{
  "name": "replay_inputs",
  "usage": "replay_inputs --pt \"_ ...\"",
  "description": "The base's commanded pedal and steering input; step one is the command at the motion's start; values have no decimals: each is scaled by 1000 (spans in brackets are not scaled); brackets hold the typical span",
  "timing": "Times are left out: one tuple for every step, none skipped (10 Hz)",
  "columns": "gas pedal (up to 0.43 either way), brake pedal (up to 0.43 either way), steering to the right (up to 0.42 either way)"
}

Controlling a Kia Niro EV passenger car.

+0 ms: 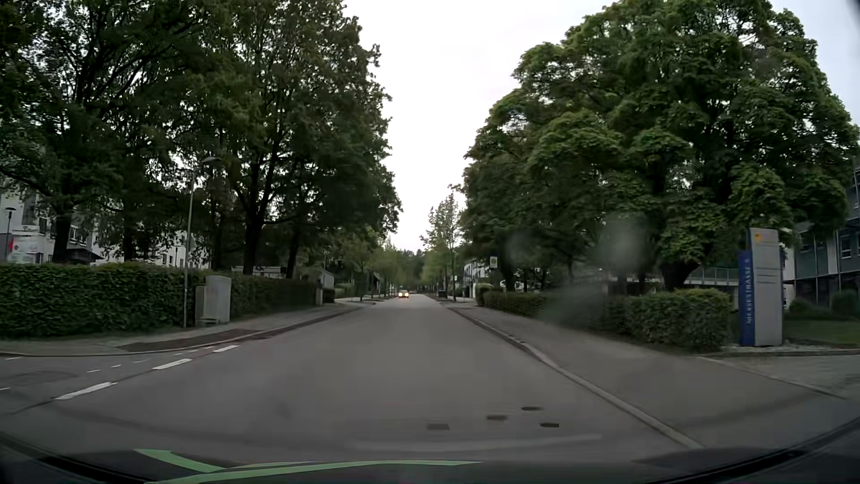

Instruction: Follow the waypoints while adhering to traffic rules and regulations

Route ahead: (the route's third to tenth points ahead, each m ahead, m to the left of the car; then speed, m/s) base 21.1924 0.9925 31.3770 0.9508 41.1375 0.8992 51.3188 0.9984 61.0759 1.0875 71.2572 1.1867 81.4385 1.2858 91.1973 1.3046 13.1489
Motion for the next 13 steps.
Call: replay_inputs --pt "177 0 -1" --pt "177 0 -2" --pt "177 0 -3" --pt "177 0 -3" --pt "177 0 -4" --pt "177 0 -5" --pt "177 0 -5" --pt "177 0 -5" --pt "177 0 -5" --pt "177 0 -5" --pt "177 0 -5" --pt "177 0 -5" --pt "177 0 -5"
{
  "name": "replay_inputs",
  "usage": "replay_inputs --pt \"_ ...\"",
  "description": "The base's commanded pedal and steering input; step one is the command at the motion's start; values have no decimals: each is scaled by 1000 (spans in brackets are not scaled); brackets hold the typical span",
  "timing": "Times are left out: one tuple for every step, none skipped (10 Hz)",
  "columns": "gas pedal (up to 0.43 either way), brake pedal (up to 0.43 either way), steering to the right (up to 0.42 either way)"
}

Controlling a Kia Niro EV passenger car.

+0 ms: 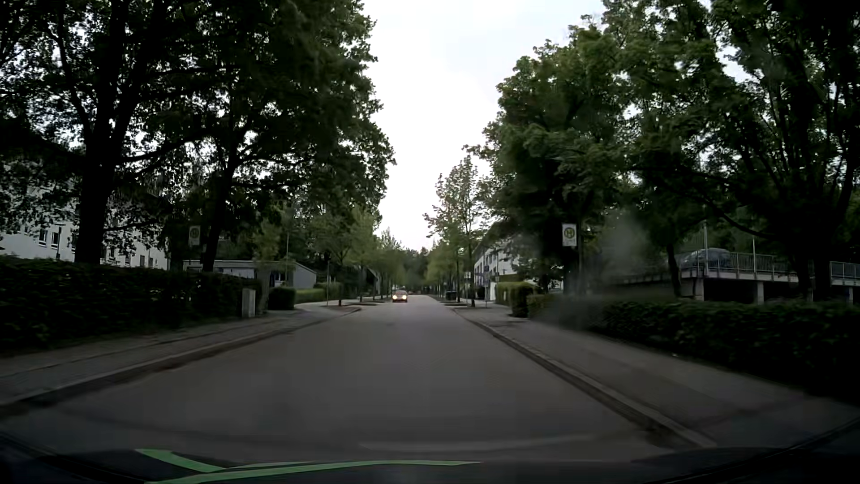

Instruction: Follow the waypoints while adhering to traffic rules and regulations

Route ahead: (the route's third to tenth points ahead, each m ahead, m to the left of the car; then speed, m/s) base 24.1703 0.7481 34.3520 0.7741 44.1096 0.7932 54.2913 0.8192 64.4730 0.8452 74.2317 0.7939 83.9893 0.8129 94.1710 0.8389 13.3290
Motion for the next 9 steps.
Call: replay_inputs --pt "177 0 -5" --pt "177 0 -4" --pt "177 0 -4" --pt "177 0 -3" --pt "177 0 -3" --pt "177 0 -2" --pt "177 0 -1" --pt "177 0 -1" --pt "177 0 -1"
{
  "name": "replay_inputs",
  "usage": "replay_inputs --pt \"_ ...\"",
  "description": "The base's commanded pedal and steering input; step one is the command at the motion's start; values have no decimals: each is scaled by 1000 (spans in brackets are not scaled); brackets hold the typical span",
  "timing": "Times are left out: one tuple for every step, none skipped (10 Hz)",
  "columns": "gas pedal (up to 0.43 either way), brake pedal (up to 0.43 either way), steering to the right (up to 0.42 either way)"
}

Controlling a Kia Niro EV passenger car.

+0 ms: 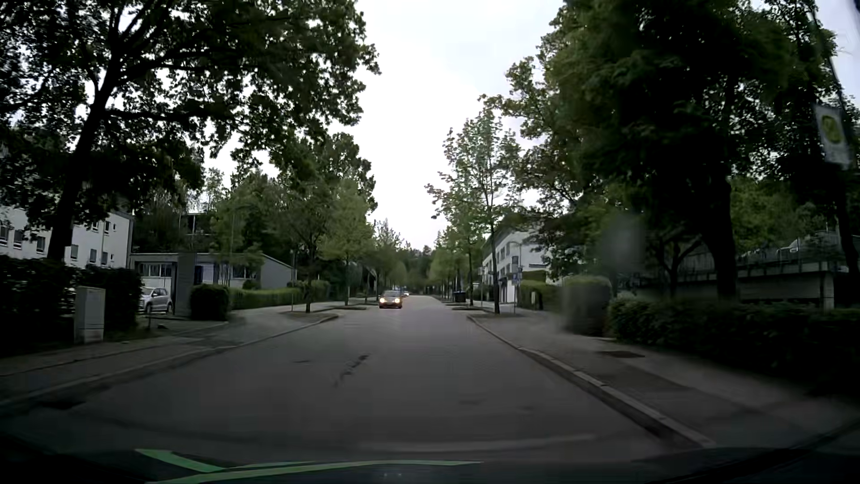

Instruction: Follow the waypoints while adhering to traffic rules and regulations

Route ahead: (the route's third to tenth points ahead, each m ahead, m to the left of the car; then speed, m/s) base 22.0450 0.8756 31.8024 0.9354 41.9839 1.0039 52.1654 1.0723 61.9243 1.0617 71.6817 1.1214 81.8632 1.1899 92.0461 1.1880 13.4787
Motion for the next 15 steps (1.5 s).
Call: replay_inputs --pt "177 0 -1" --pt "169 0 -1" --pt "169 0 -1" --pt "169 0 -1" --pt "169 0 -1" --pt "157 0 -1" --pt "157 0 -1" --pt "157 0 0" --pt "157 0 0" --pt "157 0 0" --pt "157 0 1" --pt "157 0 0" --pt "157 0 -1" --pt "157 0 -2" --pt "157 0 -2"
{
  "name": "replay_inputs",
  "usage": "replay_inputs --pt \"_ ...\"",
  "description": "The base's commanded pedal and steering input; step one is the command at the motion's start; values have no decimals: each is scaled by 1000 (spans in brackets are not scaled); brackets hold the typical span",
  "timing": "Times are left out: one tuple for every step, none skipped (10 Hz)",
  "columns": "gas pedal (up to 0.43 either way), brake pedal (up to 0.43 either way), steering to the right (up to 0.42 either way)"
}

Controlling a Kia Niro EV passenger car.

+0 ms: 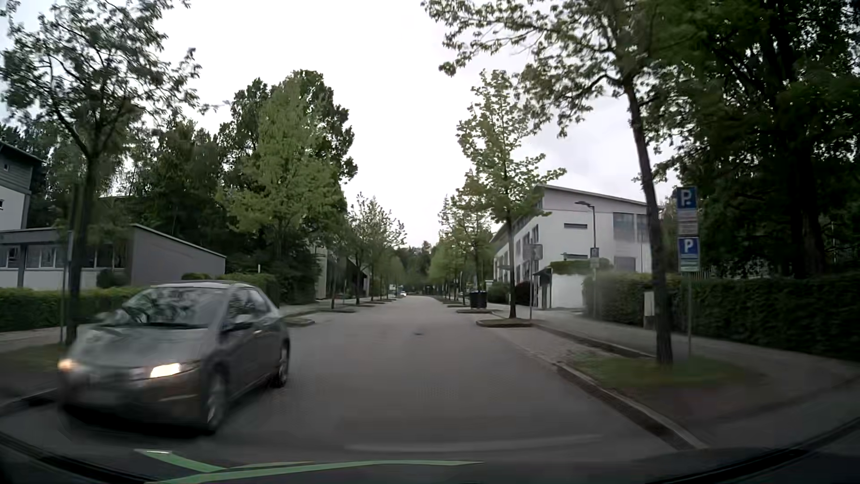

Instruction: Follow the waypoints while adhering to traffic rules and regulations

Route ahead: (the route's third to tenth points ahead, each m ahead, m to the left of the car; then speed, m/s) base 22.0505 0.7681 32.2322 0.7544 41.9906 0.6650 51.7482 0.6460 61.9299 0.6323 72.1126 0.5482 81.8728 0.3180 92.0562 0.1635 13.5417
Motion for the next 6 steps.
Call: replay_inputs --pt "157 0 -2" --pt "157 0 -3" --pt "157 0 -3" --pt "157 0 -2" --pt "157 0 -3" --pt "157 0 -2"
